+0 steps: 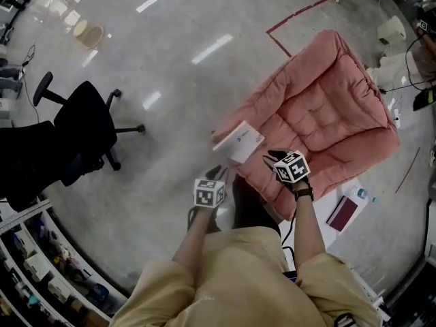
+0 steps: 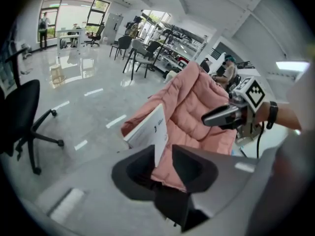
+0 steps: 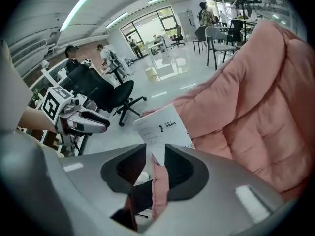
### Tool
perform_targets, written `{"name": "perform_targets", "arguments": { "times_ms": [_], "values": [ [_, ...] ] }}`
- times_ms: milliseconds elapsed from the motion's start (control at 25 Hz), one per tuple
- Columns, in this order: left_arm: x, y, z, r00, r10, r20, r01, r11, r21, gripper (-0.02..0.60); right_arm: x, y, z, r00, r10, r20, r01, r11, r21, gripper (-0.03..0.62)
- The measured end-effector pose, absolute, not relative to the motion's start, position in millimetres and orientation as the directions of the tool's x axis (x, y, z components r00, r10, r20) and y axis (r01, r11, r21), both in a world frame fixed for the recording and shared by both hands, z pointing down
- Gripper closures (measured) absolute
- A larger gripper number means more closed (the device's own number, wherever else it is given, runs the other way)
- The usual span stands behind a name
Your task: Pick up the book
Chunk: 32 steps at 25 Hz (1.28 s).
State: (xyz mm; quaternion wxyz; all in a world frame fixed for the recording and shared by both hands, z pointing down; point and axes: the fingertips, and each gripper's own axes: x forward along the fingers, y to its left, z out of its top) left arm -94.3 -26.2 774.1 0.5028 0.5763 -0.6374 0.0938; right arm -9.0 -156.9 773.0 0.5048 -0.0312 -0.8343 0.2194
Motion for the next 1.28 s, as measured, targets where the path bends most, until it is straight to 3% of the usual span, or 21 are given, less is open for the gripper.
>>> {"name": "perform_targets", "arguments": {
  "times_ms": [120,320,680,920,1200,1280],
  "values": [
    [-96.7,-25.7,802.6,0.175,-0.634,0.754,-0.801,0.354,0.484,0.441,-20.9,-161.4,800.8,-0.448,0.324,0.834,-0.136,0.897,-0.421,0.431],
    [-97.3,-24.4,848.9,0.224,-0.627,0.746,-0.745,0.383,0.546,0.322,-36.0,-167.8,838.4,-0.374,0.364,0.853,-0.058,0.909,-0.413,0.382],
    [-100.6,-32.9,920.1,0.266,-0.644,0.718,-0.641,0.438,0.630,0.230,-52.3,-195.7,914.4,-0.276,0.399,0.874,0.099,0.917,-0.387,0.233],
    [-122.0,-42.5,954.1,0.186,-0.690,0.700,-0.620,0.470,0.628,0.230,-69.8,-198.9,954.5,-0.264,0.421,0.868,0.237,0.900,-0.365,0.233],
    [-129.5,-61.1,984.8,0.195,-0.695,0.692,-0.639,0.445,0.627,0.235,-71.2,-193.9,994.4,-0.163,0.435,0.886,0.369,0.859,-0.354,0.229],
    [-128.3,-65.9,989.1,0.207,-0.704,0.679,-0.639,0.428,0.639,0.263,-72.2,-192.6,1001.9,-0.140,0.428,0.893,0.403,0.849,-0.343,0.232]
  ]
}}
